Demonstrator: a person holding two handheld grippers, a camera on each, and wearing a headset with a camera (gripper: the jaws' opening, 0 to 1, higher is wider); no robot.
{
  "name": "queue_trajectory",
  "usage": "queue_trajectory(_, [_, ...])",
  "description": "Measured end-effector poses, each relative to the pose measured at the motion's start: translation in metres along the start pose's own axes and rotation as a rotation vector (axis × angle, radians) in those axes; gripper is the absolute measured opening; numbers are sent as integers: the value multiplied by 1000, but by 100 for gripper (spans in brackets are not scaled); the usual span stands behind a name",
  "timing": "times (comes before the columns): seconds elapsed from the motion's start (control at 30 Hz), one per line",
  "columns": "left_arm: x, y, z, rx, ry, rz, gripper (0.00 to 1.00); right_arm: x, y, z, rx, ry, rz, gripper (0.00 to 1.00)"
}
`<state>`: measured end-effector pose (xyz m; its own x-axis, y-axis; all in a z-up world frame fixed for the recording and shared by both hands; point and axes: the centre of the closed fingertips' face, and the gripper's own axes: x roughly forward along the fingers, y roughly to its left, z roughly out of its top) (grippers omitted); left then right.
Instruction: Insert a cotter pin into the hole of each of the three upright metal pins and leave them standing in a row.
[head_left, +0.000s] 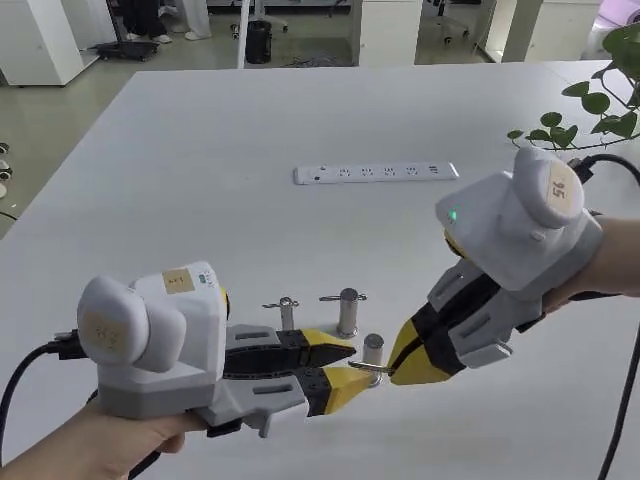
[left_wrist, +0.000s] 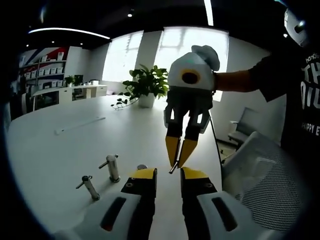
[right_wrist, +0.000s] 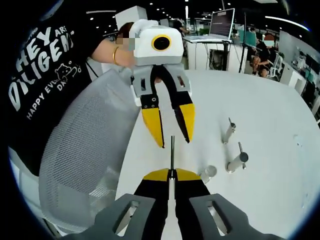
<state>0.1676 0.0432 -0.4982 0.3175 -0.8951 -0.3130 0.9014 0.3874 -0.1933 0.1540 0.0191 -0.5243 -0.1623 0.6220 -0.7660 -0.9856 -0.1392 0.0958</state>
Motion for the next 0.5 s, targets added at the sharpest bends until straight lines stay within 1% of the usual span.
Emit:
queue_trajectory(0.03, [0,2,-1,-1,2,12,19,0,-2,-3,4,8,-7,0])
queue_trajectory(0.07, [0,5,-1,-2,-2,28,21,0,-4,-6,11,28,-24,0])
queue_trajectory(0.13, [0,10,-1,-9,-12,58,24,0,-6,-10,10,40,-32,0])
queue_trajectory(0.17, [0,12,-1,-11,-16,70,25,0,-8,-12,10,48,-39,0])
queue_trajectory(0.2, [1,14,-2,-14,-15,87,25,0,-11,-16,8,69,-56,0])
queue_trajectory(0.23, [1,16,-4,-11,-11,98,25,0,-11,-17,4,75,-60,0])
queue_trajectory(0.27, [2,19,-5,-12,-7,115,25,0,-13,-20,2,92,-70,0])
queue_trajectory(0.37, [5,24,-10,-10,3,146,25,-1,-18,-29,-5,133,-96,0])
queue_trajectory(0.5, [11,28,-16,15,22,177,28,-2,-25,-41,9,180,-121,0])
